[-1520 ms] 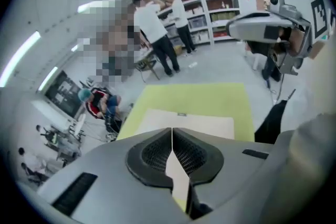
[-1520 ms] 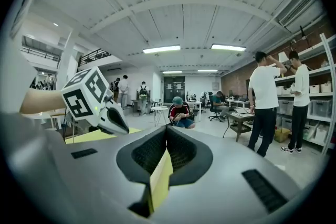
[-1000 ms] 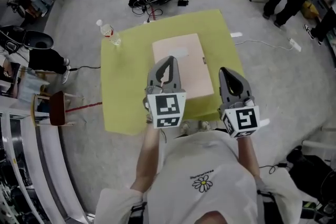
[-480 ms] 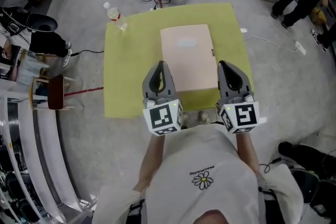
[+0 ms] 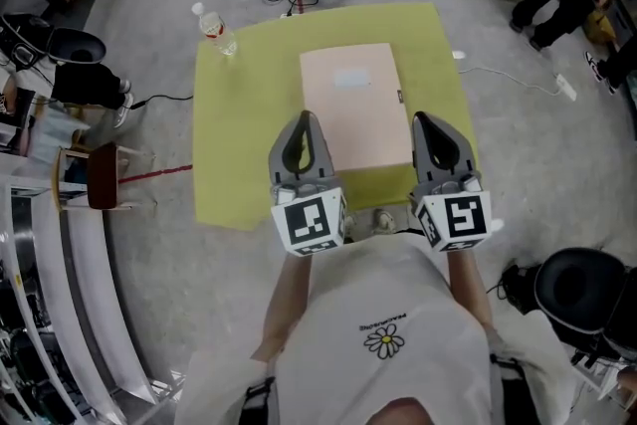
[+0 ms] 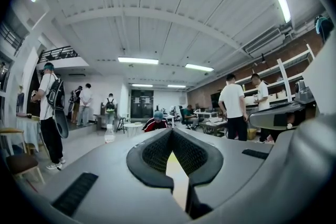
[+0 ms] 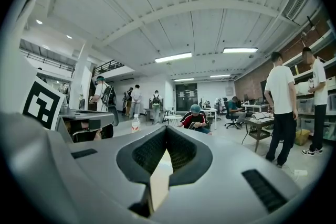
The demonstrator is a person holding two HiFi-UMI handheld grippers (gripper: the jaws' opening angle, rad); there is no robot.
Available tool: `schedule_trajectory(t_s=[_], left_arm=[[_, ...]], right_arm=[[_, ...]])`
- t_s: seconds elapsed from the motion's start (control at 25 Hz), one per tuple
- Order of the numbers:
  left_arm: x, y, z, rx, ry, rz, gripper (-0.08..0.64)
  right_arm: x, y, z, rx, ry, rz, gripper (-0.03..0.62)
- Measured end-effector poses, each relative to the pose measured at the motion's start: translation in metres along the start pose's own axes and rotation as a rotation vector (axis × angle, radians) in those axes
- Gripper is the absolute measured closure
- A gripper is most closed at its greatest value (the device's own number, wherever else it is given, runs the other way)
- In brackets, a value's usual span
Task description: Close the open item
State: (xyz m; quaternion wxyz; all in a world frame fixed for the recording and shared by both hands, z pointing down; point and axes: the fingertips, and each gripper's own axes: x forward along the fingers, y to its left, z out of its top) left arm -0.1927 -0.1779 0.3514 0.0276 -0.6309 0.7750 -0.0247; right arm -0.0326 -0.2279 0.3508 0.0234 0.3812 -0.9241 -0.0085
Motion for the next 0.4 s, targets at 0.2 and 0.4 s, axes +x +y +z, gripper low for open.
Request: schedule_trajectory(t_s=[0.2,0.4], left_arm=[[-0.0007,-0.0036,-0.0068,0.006,0.023,-0.003,0.546],[-0.0011,-0.0095,-0.0046,0.019,0.019,-0.029,0.546]], right_arm=[[-0.0029,-0.0033,-0.0011,-0.003,0.000,-0.005,0.579],[-0.0034,-0.0051,0.0008,-0.011,-0.004,-0.007,0.580]])
